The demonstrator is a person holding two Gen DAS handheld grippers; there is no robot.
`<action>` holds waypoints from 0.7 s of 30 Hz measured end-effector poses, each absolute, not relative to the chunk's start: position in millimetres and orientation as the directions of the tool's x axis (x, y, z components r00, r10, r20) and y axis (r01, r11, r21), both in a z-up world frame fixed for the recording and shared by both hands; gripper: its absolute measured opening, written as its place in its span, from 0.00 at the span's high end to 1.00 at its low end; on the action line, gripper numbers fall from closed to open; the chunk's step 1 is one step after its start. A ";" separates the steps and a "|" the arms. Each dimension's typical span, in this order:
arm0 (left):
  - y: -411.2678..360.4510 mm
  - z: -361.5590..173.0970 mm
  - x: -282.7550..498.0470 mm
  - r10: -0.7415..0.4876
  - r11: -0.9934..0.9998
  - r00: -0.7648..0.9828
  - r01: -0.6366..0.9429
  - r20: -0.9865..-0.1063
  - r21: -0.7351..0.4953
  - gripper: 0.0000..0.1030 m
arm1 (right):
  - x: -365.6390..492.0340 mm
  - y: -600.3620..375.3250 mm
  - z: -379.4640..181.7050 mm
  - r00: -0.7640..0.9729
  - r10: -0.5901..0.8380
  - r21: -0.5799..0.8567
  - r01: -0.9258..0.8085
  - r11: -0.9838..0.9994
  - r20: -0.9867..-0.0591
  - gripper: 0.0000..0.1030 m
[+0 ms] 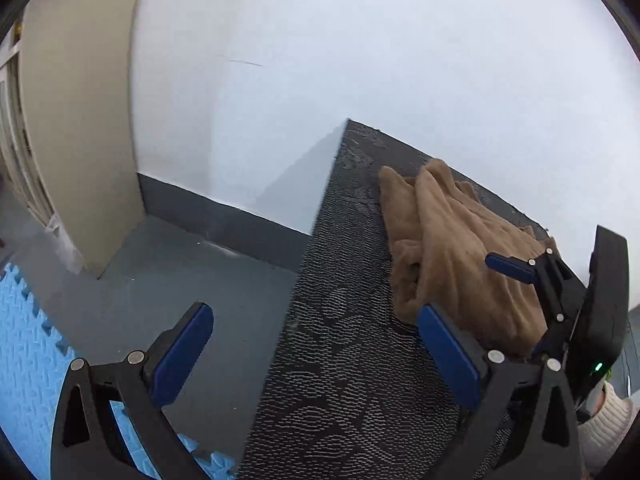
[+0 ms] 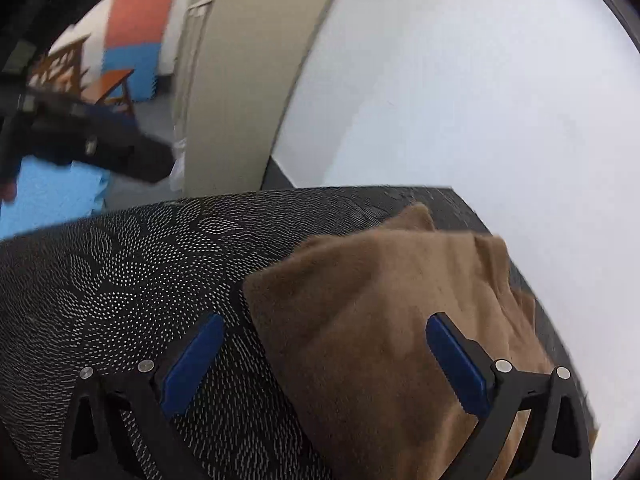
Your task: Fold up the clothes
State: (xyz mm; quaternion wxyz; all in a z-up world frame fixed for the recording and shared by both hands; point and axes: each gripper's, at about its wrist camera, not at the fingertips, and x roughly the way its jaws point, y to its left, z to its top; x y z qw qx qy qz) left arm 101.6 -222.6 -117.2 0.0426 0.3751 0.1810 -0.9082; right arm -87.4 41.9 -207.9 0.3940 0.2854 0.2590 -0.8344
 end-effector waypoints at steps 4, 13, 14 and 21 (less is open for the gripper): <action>-203.6 -118.3 92.8 0.108 -0.940 -0.706 0.156 -0.700 -0.302 0.00 | -102.1 73.1 -201.2 -0.528 -0.497 -0.083 0.739 -0.669 -0.689 0.00; -134.5 -103.9 74.6 0.212 -0.965 -0.690 -0.034 -0.692 -0.262 0.00 | -106.4 258.2 -208.8 -0.625 -0.449 0.297 0.338 -0.893 -0.639 0.00; -125.4 -101.5 74.6 0.219 -0.966 -0.690 -0.054 -0.690 -0.253 0.00 | -106.5 280.0 -209.9 -0.635 -0.440 0.339 0.283 -0.897 -0.635 0.00; -57.8 -87.4 76.0 0.253 -0.967 -0.675 -0.176 -0.693 -0.182 0.00 | -108.1 429.2 -217.6 -0.693 -0.360 0.583 -0.107 -0.805 -0.624 0.00</action>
